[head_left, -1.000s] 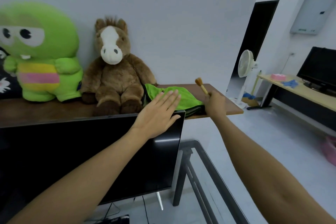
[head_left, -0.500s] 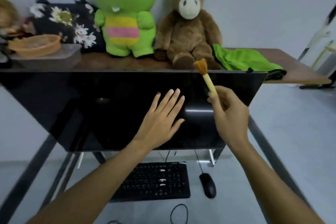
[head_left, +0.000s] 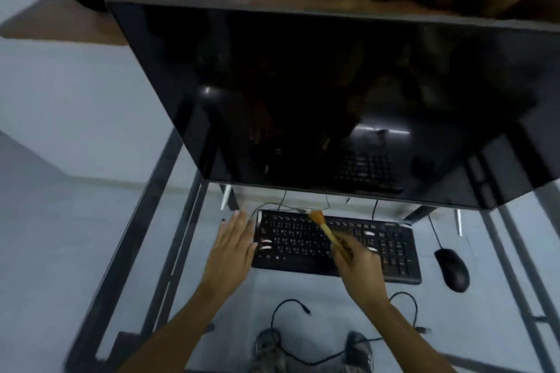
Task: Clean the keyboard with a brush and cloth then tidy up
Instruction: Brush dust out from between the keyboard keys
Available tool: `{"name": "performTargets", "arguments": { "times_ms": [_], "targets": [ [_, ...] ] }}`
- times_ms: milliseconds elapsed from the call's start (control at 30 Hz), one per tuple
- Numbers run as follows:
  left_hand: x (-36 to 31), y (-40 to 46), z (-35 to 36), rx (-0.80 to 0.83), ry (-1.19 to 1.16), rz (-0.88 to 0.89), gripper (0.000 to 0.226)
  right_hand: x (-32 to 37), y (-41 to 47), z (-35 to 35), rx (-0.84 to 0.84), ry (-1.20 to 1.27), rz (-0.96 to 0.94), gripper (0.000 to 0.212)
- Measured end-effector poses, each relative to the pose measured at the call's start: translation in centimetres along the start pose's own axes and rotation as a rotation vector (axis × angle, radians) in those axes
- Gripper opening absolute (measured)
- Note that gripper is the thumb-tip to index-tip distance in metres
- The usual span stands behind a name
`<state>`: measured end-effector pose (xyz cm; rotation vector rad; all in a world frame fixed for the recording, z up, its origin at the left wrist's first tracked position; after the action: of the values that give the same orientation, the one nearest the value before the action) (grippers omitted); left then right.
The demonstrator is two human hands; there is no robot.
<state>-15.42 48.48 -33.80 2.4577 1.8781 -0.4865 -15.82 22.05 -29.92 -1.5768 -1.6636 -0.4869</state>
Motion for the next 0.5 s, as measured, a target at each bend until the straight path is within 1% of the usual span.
{"name": "performTargets", "arguments": {
  "times_ms": [133, 233, 300, 367, 433, 500],
  "targets": [
    [2.8, 0.0, 3.2, 0.068, -0.076, -0.050, 0.059, 0.6, 1.5, 2.8, -0.005, -0.048, 0.043, 0.029],
    [3.2, -0.3, 5.2, 0.104, -0.126, -0.024, 0.062, 1.1, 2.4, 3.4, -0.024, -0.101, 0.046, 0.031],
    [3.4, -0.7, 6.9, 0.141, -0.141, 0.019, 0.064, 1.1, 3.4, 4.3, -0.013, -0.136, 0.072, 0.034],
    [3.4, -1.0, 8.1, 0.170, -0.131, 0.048, 0.065, 1.1, 4.2, 4.8, -0.037, -0.153, 0.112, 0.038],
    [3.4, -1.0, 8.4, 0.175, -0.136, 0.046, 0.065, 2.0, 4.7, 5.2, -0.035, -0.195, 0.068, 0.040],
    [3.5, -0.8, 8.3, 0.183, -0.139, 0.052, 0.064, 3.2, 4.9, 6.0, 0.070, -0.257, -0.044, 0.043]
  ]
}}
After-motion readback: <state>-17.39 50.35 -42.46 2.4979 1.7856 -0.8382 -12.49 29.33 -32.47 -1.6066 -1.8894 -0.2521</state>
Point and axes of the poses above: each hand's wrist, its own y-axis towards the middle knuckle, its own z-axis out of the palm, x = y × z, the point moved 4 cm from there along y, towards the middle knuckle, and after that the axes turned 14 degrees about x, right-handed, at the moved point
